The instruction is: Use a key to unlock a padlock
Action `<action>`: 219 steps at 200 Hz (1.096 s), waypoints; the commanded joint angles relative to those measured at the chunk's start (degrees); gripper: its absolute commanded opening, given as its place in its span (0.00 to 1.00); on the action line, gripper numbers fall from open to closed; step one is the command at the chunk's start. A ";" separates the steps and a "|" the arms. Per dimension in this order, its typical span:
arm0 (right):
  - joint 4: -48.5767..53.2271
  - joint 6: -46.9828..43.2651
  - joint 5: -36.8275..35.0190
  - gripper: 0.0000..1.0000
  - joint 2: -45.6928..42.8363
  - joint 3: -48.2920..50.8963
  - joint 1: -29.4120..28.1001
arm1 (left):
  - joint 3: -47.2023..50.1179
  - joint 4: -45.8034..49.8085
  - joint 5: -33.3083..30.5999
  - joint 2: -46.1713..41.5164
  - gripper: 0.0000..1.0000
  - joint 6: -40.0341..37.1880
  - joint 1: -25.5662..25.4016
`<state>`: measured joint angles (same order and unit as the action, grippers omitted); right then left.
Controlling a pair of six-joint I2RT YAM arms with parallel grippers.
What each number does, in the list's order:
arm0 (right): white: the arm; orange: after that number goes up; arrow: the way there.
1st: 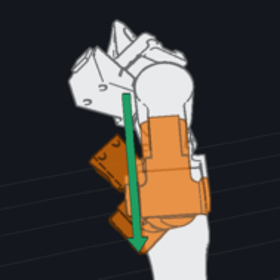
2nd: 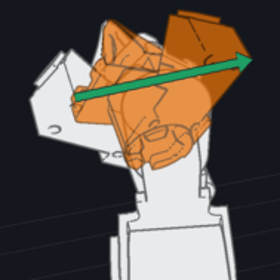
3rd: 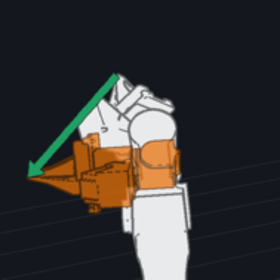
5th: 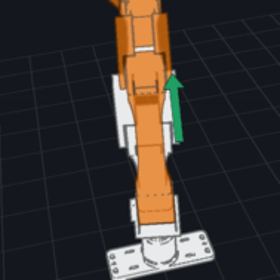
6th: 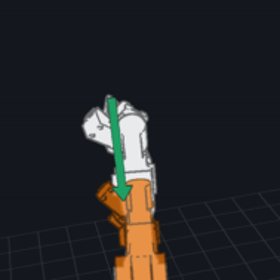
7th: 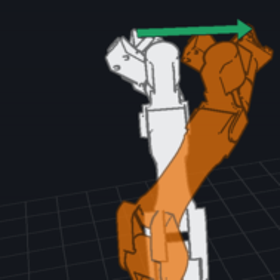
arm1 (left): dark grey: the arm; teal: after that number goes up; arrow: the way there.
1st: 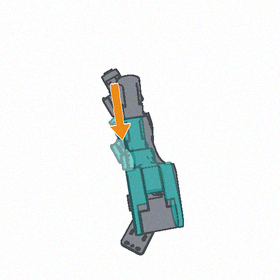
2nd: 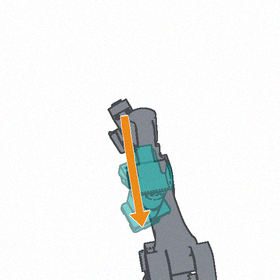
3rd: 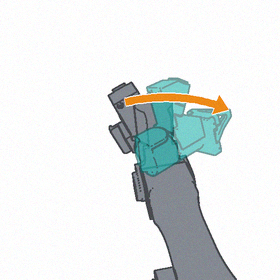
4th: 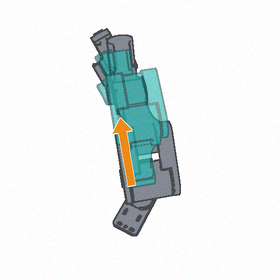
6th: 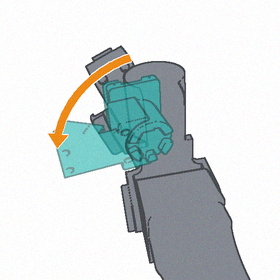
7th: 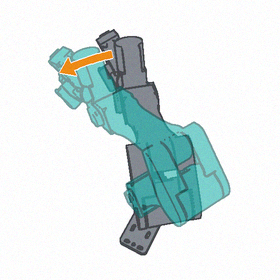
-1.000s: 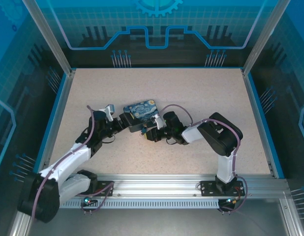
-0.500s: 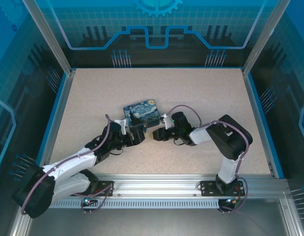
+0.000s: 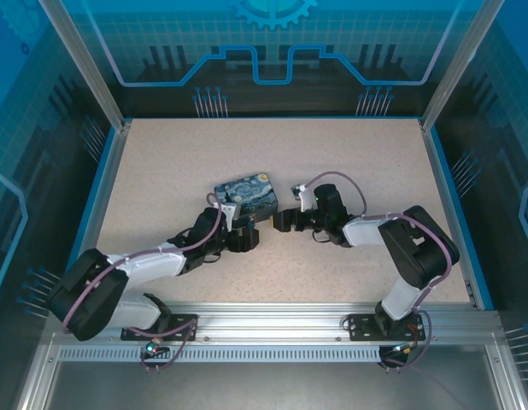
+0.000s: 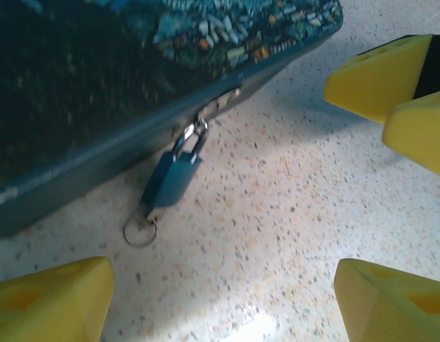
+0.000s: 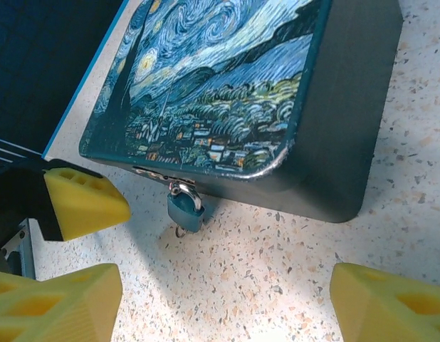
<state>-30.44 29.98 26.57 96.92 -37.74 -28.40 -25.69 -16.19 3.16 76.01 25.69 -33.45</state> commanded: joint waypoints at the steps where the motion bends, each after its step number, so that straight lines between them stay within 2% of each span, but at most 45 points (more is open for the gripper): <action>1: 0.46 0.61 0.24 0.79 0.14 -2.10 0.72 | -3.48 -3.11 -2.67 2.84 0.83 -5.20 0.20; 106: 1.39 0.36 -1.34 0.80 -1.21 -2.65 1.13 | -9.78 -4.33 -5.88 14.82 0.82 -6.04 1.20; 149: 1.07 0.43 -1.17 0.80 -2.30 -1.20 1.51 | -11.26 -6.73 -5.29 18.67 0.77 -4.05 1.20; 219: 0.51 0.70 -1.10 0.80 -3.78 1.42 1.60 | -12.00 -8.64 -4.79 20.36 0.60 -2.07 1.54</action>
<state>-30.00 30.59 25.69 94.37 -37.80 -27.57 -36.27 -22.61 -1.52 95.74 22.61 -32.40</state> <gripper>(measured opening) 0.797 0.635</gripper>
